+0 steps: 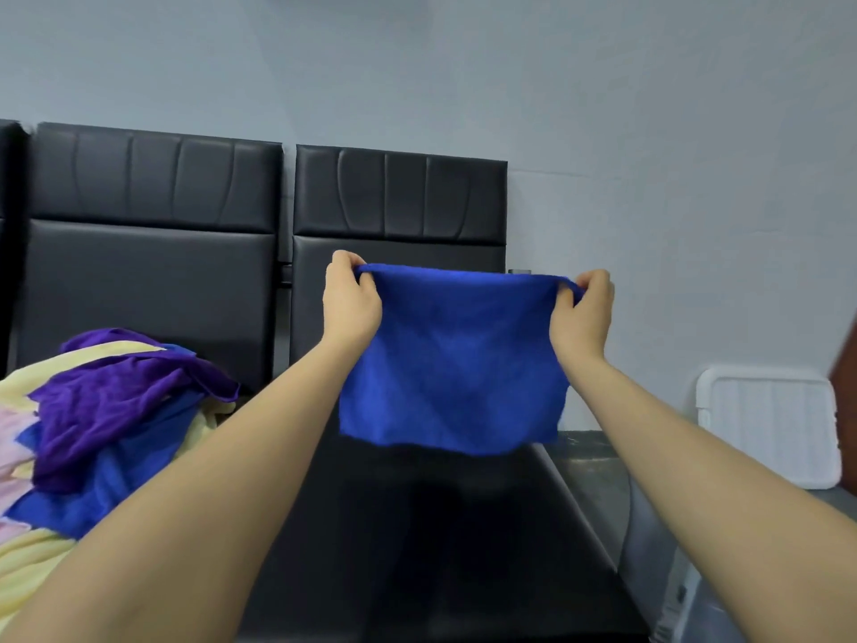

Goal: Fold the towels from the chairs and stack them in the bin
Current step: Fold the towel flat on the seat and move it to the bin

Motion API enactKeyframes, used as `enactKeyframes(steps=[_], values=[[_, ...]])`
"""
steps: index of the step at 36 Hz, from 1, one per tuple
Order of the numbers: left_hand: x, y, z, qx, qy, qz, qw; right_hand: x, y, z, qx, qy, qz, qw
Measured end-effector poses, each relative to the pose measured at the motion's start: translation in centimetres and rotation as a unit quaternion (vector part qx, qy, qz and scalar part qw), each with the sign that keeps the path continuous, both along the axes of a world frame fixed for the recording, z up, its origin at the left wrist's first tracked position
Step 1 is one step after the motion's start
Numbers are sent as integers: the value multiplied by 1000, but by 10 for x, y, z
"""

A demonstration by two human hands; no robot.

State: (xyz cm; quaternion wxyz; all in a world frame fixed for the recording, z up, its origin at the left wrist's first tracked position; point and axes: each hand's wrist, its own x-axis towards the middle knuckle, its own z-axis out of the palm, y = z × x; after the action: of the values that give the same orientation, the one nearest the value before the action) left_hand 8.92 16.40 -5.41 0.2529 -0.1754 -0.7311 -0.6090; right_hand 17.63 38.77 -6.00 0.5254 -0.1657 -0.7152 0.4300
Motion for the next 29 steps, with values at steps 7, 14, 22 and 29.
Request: enactKeyframes(steps=[7, 14, 22, 29], values=[[25, -16, -29, -22, 67, 17, 997, 21, -5, -29, -5, -8, 33, 999], [42, -31, -70, -124, 33, 124, 984, 45, -14, -61, 11, -44, 5, 999], [51, -40, -97, -258, 17, 217, 941, 63, -20, -89, 61, -151, -58, 985], [44, -27, -121, -459, -139, 172, 861, 48, -11, -116, 42, -337, -33, 940]])
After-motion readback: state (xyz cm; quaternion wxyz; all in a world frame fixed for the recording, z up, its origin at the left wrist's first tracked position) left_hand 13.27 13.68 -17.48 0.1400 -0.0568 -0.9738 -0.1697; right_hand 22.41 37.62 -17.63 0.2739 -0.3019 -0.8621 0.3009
